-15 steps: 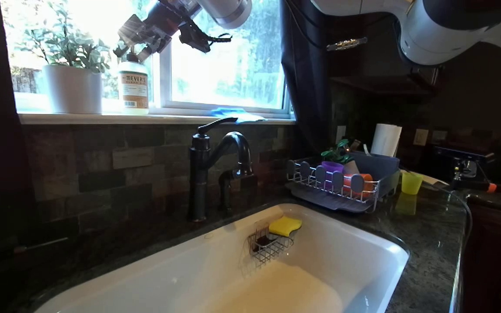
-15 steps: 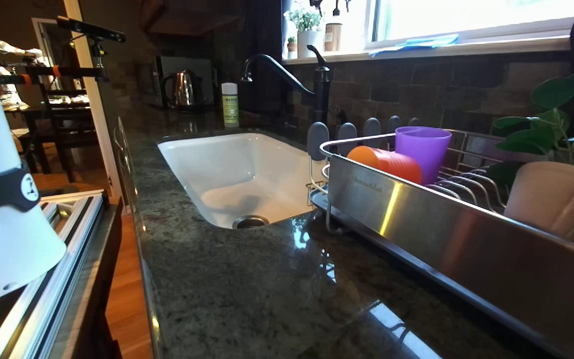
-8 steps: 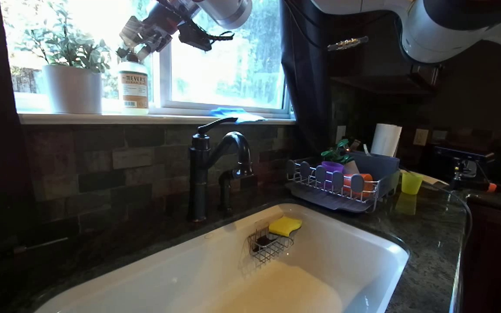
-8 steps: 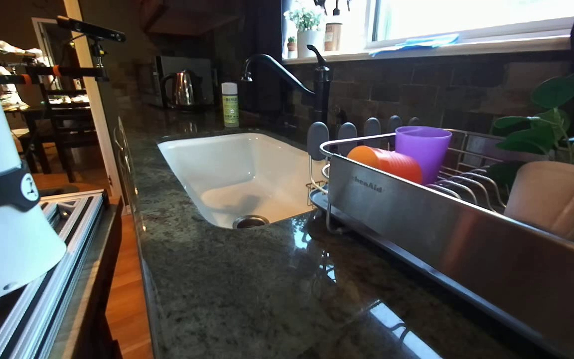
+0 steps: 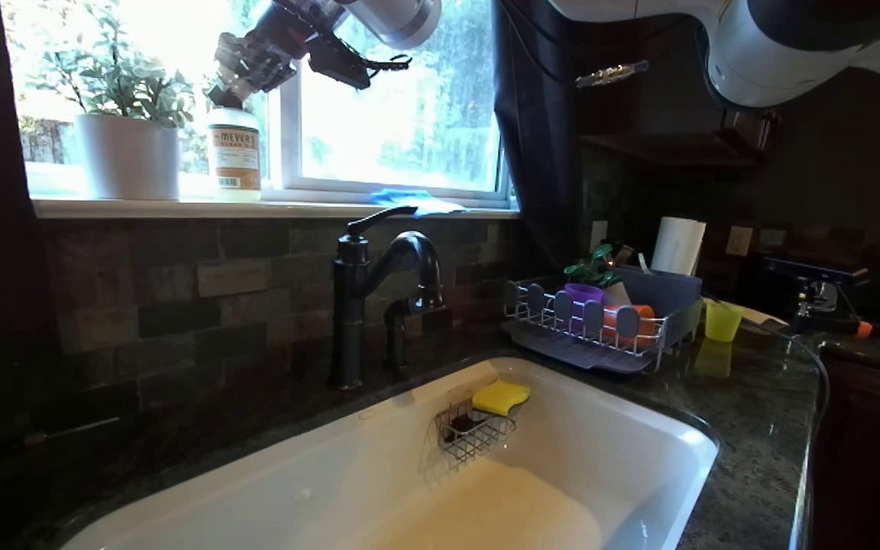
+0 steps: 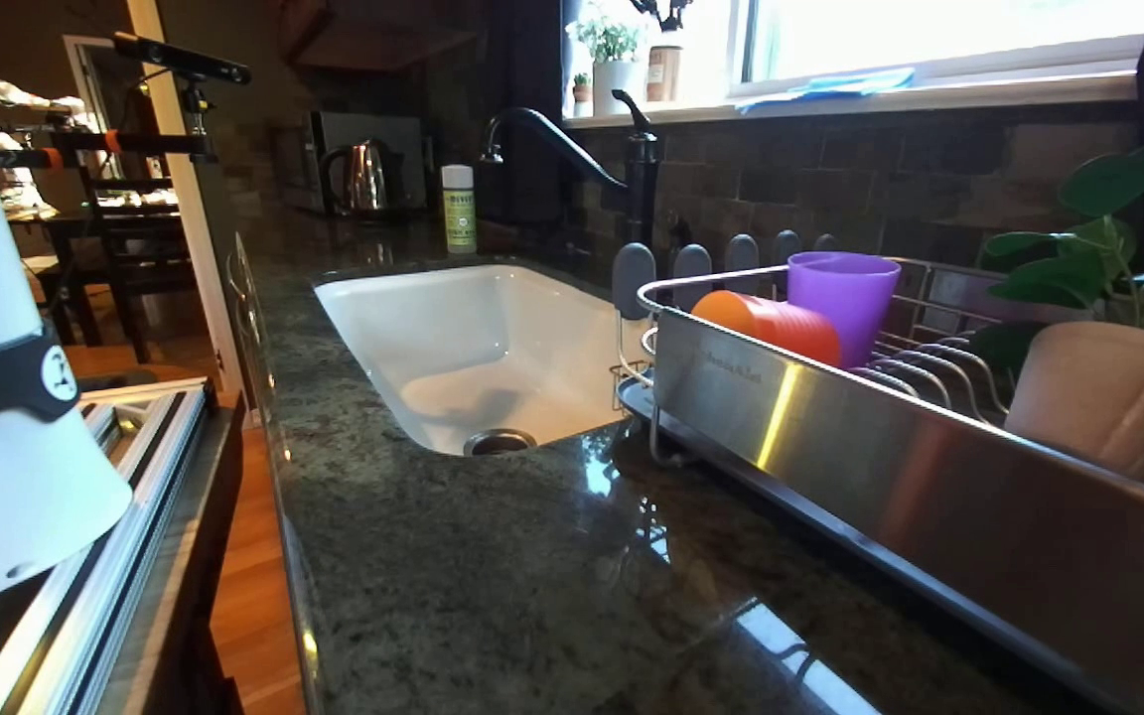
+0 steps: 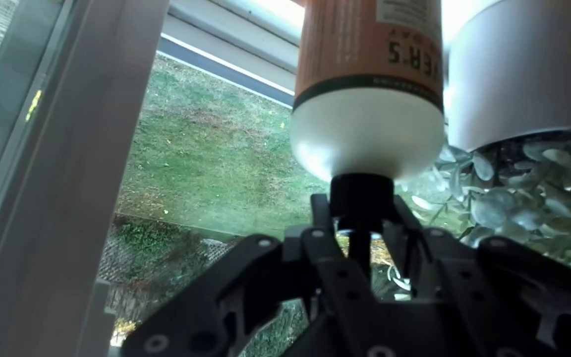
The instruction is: Put the pump bottle on the counter.
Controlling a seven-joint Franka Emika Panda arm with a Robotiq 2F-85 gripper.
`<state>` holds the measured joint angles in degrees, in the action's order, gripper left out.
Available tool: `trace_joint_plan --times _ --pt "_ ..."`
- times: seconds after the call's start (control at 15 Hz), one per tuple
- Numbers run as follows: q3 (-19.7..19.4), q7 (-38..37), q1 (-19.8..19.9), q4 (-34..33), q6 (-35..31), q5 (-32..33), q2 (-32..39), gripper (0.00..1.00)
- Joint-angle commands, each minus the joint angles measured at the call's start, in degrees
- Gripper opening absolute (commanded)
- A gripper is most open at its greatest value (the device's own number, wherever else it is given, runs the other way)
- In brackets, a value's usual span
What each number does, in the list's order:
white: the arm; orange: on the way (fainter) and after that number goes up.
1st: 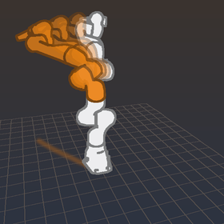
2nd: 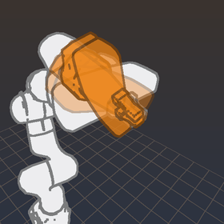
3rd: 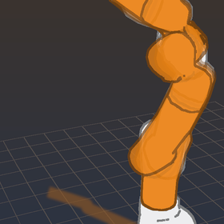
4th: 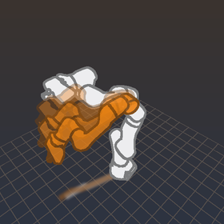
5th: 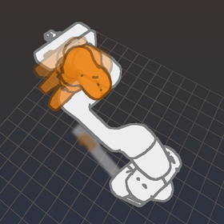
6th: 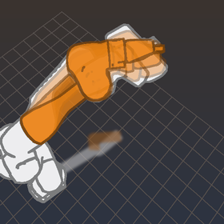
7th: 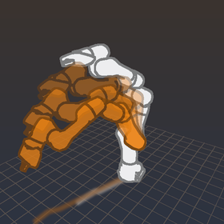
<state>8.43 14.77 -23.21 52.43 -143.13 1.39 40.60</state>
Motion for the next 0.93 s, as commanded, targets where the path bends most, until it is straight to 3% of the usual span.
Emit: trace_joint_plan --times 0.0,0.6,0.87 --pt "-1.34 -2.45 -0.90 3.28 -1.75 1.01 -1.77 0.08" --pt "-5.19 -5.12 -3.71 3.79 -2.30 5.03 -4.70 0.08" --pt "-7.23 -8.62 -5.82 6.90 -3.54 7.44 -8.27 0.08"
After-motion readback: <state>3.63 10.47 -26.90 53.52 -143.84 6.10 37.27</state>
